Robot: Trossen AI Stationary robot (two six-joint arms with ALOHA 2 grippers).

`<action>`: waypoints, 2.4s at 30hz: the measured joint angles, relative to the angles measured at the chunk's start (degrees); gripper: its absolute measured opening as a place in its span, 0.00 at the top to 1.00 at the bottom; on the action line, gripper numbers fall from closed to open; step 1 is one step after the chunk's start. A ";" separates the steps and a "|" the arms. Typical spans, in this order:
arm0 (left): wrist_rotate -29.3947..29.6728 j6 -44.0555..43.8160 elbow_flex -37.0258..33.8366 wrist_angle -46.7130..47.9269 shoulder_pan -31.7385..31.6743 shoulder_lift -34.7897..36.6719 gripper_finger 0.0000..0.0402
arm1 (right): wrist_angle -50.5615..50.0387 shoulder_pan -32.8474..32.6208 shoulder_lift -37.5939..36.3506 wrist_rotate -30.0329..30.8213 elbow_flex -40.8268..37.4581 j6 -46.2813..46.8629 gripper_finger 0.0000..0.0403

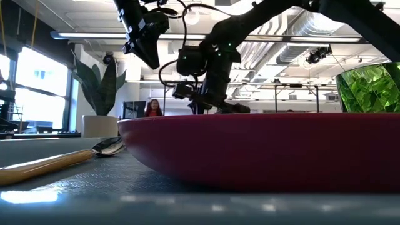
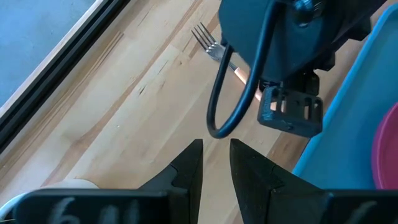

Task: Pick and place plate/cup/fork/spoon on tray
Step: Put the yellow fork on the blue tray

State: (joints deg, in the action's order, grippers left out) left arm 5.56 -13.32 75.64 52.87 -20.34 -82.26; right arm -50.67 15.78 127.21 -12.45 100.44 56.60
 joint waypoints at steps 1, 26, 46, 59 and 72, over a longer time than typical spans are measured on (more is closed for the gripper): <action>0.00 0.00 0.00 0.01 0.01 0.00 0.83 | -0.05 -0.05 -0.29 0.02 0.00 0.08 0.65; 3.53 -3.13 -0.04 3.73 0.14 -0.26 0.54 | -16.72 -4.46 -12.92 13.13 0.00 4.64 0.65; 3.64 -14.54 -0.04 1.84 3.56 -0.26 0.51 | -23.81 -4.85 -32.15 28.02 0.00 -5.40 0.65; -0.59 -21.76 -0.04 -16.40 3.42 -0.26 0.51 | -24.59 -0.28 -39.99 29.05 0.00 -18.39 0.65; 3.97 -23.97 7.79 -21.12 1.18 -0.26 0.51 | -25.01 5.11 -41.72 28.98 0.00 -29.87 0.65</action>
State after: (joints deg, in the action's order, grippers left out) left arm 9.53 -37.29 83.42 31.75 -19.16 -82.52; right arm -75.68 20.89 85.49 16.53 100.44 26.73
